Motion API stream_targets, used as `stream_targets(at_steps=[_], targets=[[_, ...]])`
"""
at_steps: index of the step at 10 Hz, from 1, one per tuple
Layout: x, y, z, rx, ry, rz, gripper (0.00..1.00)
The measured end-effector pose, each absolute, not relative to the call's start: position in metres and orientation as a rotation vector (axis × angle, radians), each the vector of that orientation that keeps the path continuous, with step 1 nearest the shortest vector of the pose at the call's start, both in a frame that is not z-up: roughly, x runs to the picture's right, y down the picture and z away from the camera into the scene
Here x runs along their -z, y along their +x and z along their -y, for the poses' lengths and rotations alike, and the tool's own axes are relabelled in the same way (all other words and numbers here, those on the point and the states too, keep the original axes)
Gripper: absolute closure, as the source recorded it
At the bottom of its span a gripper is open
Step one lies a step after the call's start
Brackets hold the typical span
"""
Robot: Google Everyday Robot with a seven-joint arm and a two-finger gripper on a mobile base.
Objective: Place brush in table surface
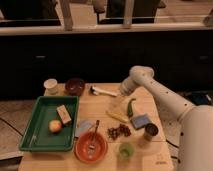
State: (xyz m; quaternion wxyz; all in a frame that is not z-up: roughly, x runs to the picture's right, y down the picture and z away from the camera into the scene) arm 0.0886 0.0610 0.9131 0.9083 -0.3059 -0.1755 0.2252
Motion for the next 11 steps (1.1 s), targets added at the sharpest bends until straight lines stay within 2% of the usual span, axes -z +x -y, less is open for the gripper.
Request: stream_targets(at_steps=[11], targets=[[-0.935, 0.104, -0.075, -0.539, -0.661, 0.375, 0.20]])
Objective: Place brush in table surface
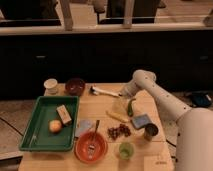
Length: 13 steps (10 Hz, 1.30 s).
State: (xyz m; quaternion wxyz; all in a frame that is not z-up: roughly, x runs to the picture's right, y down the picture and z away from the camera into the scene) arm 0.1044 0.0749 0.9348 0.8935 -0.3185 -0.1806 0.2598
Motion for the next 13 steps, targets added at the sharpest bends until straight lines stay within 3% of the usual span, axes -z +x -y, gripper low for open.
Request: stream_targets(at_steps=[13], targets=[[-0.952, 0.067, -0.068, -0.160, -0.669, 0.442, 0.20]])
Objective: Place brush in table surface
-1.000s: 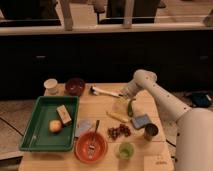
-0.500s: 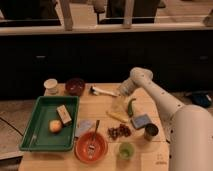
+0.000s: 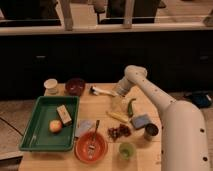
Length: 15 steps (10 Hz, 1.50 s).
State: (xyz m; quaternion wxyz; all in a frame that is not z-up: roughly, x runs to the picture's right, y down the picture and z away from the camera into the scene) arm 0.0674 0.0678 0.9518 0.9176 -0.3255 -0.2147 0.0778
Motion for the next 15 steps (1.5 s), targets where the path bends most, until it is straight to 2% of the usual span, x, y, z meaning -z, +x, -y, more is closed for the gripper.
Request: stream_targets(at_steps=[6, 7, 8, 9, 11, 12, 13, 15], targets=[[-0.959, 0.056, -0.076, -0.121, -0.708, 0.435, 0.20], [-0.961, 0.053, -0.077, -0.115, -0.714, 0.435, 0.25], [-0.961, 0.052, -0.078, -0.113, -0.716, 0.435, 0.32], [-0.962, 0.051, -0.080, -0.110, -0.721, 0.435, 0.46], [-0.963, 0.050, -0.081, -0.109, -0.726, 0.437, 0.61], [-0.963, 0.051, -0.082, -0.110, -0.730, 0.437, 0.76], [-0.964, 0.052, -0.083, -0.113, -0.731, 0.438, 0.86], [-0.965, 0.052, -0.083, -0.116, -0.732, 0.440, 1.00]])
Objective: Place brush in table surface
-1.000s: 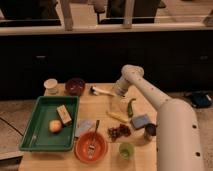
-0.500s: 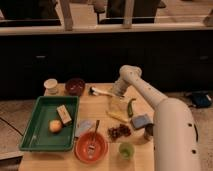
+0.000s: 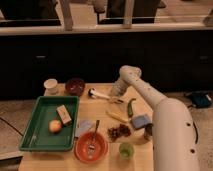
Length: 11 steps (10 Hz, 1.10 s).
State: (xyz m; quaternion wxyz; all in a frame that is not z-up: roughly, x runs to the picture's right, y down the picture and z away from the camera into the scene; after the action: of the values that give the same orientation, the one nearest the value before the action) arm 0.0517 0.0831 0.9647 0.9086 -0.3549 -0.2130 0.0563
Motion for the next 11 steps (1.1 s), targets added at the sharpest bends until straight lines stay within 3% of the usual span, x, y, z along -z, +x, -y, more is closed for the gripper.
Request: stream_targets(at_steps=[6, 11], targets=[[-0.964, 0.051, -0.084, -0.118, -0.740, 0.440, 1.00], [-0.963, 0.055, -0.057, -0.139, -0.699, 0.448, 1.00]])
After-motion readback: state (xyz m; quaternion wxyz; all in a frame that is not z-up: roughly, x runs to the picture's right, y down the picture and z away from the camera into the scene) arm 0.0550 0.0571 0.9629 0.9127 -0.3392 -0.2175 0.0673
